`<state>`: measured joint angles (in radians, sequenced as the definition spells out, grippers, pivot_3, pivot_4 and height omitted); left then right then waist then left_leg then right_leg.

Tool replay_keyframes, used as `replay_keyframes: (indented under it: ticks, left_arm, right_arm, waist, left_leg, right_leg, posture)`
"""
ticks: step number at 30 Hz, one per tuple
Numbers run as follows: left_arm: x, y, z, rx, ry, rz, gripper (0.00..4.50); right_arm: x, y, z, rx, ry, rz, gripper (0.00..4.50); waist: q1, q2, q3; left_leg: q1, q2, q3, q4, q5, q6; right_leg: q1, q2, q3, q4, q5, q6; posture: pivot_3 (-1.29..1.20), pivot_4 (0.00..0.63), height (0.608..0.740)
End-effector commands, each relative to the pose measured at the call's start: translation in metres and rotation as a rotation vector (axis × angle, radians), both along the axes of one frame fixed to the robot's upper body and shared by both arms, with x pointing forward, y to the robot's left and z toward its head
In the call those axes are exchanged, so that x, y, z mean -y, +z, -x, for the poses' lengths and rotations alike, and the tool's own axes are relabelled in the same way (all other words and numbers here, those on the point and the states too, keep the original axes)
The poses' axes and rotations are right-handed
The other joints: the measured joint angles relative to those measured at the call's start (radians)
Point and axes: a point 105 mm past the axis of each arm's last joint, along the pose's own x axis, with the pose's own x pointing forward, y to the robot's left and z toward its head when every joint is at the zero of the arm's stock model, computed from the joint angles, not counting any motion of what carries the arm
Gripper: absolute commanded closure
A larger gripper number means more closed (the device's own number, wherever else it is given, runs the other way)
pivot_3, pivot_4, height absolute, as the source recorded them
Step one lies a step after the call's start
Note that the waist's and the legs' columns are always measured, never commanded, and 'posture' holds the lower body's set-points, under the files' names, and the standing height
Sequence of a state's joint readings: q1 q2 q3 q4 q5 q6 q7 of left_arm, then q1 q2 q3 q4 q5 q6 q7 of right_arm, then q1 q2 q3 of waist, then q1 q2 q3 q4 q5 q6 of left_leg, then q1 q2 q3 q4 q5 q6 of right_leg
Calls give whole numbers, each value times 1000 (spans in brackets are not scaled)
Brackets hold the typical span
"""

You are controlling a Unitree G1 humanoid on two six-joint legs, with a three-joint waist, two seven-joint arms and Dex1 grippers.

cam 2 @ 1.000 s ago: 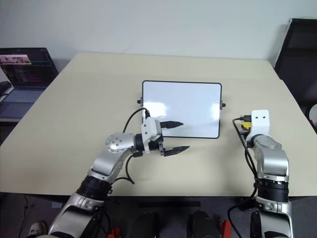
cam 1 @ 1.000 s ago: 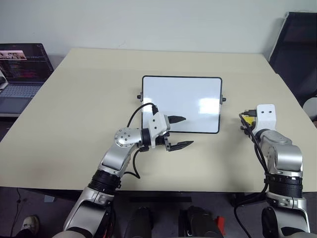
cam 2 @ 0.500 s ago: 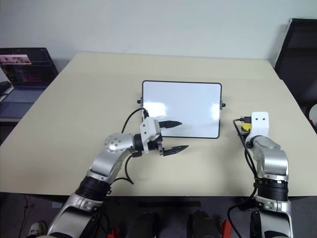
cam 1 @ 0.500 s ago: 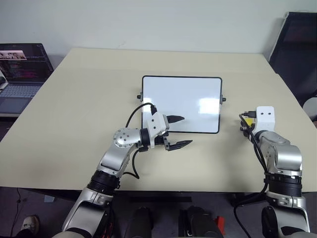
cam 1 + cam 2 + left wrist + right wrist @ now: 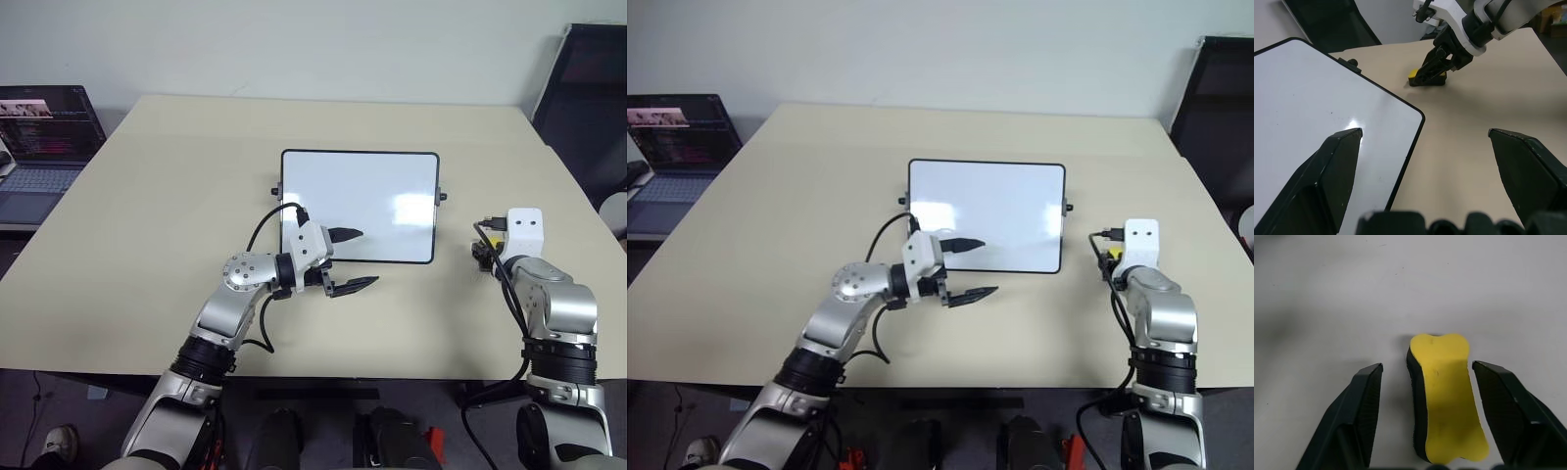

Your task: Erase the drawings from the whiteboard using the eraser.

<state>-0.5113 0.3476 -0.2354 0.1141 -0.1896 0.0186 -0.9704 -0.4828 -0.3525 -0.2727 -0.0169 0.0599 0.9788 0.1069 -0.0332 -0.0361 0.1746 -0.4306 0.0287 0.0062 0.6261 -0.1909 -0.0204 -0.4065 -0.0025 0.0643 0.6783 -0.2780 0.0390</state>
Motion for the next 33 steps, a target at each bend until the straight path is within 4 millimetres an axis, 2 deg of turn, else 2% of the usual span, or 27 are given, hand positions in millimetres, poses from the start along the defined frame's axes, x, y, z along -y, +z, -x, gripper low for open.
replay_keyframes:
  ticks: [1,9,17,22,26,27,31,33]
  left_arm:
    - [1,14,2,51,-6,18,0]
    - [-6,15,-1,52,29,20,0]
    - [-39,27,-17,48,275,123,0]
    - [-78,34,-33,85,550,189,0]
    - [-133,35,-38,150,845,199,0]
    - [-141,35,-37,159,886,201,0]
    - [-192,17,-27,138,1133,228,0]
    - [-207,9,-21,121,1204,238,0]
  right_arm:
    - [8,14,0,48,-21,20,1238]
    - [12,22,5,82,-65,33,1238]
    - [9,48,18,192,-96,81,1238]
    - [1,55,27,294,-87,128,1238]
    - [5,47,42,347,-134,190,1238]
    - [6,45,45,353,-145,196,1238]
    - [4,33,57,408,-166,262,1238]
    - [-1,28,59,435,-160,262,1238]
  waist:
    - [0,0,0]
    - [0,0,0]
    - [0,0,0]
    - [1,0,0]
    - [0,0,0]
    - [0,0,0]
    - [0,0,0]
    - [-1,0,0]
  left_leg:
    - [0,0,0,0,0,0]
    - [0,0,0,0,0,0]
    - [0,1,-1,0,0,0]
    - [0,1,-2,0,0,0]
    - [0,1,-2,0,0,0]
    - [0,1,-2,0,0,0]
    - [0,1,-2,0,0,0]
    - [1,2,-2,0,0,0]
  right_leg:
    - [0,0,0,0,0,0]
    - [0,0,0,0,0,0]
    - [0,0,0,0,0,0]
    - [0,0,0,0,0,0]
    - [0,-1,1,0,0,0]
    - [0,-1,0,0,0,0]
    - [0,-1,1,0,0,0]
    - [0,-1,1,0,0,0]
  posture:
    - [0,150,740]
    - [0,150,740]
    - [0,150,740]
    - [0,150,740]
    - [0,150,740]
    - [0,150,740]
    - [0,150,740]
    - [0,150,740]
